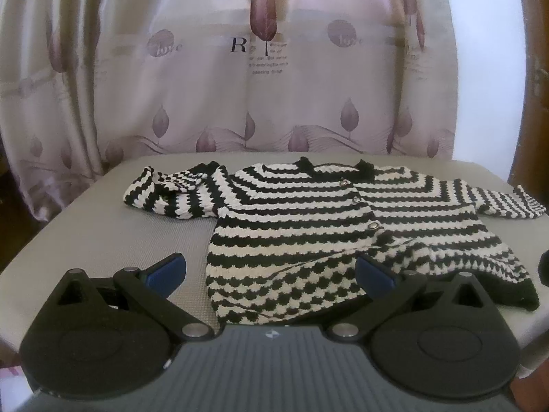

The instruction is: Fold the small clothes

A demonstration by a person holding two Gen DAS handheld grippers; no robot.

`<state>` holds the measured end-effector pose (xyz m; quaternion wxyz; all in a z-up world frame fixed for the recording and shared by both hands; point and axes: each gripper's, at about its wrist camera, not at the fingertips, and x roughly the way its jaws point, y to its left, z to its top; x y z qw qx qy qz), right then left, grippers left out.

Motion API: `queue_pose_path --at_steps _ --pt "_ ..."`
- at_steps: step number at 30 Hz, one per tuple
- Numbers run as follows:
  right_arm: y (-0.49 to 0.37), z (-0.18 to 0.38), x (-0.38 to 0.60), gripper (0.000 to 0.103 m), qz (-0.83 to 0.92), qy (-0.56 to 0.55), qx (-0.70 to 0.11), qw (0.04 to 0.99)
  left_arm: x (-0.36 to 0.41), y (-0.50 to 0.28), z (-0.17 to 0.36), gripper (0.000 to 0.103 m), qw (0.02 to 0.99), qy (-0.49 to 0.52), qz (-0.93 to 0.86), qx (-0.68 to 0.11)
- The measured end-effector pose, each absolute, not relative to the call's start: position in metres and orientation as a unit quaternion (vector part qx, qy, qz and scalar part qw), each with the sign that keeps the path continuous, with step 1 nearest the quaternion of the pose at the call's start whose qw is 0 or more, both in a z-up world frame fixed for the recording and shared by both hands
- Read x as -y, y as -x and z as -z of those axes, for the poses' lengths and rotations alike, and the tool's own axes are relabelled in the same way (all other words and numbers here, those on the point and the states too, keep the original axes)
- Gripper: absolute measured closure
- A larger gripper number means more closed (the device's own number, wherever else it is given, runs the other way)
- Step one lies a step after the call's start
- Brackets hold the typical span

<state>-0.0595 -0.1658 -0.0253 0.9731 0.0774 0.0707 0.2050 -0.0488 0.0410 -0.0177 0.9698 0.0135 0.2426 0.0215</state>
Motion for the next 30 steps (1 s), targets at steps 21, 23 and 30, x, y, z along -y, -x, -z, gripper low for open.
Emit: queue_pose_path --at_steps 21,23,30 --pt "0.02 0.026 0.156 0.0 -0.22 -0.079 -0.106 0.966 -0.056 0.004 0.034 0.0 0.959 -0.015 -0.047 -0.279" --pt "0.014 0.027 0.157 0.0 -0.221 -0.084 -0.11 0.965 -0.057 -0.004 0.038 0.0 0.957 -0.019 -0.05 -0.286" --pt "-0.012 0.034 0.162 0.0 -0.221 -0.097 -0.134 0.961 -0.066 -0.038 0.047 0.0 0.954 -0.046 -0.058 -0.29"
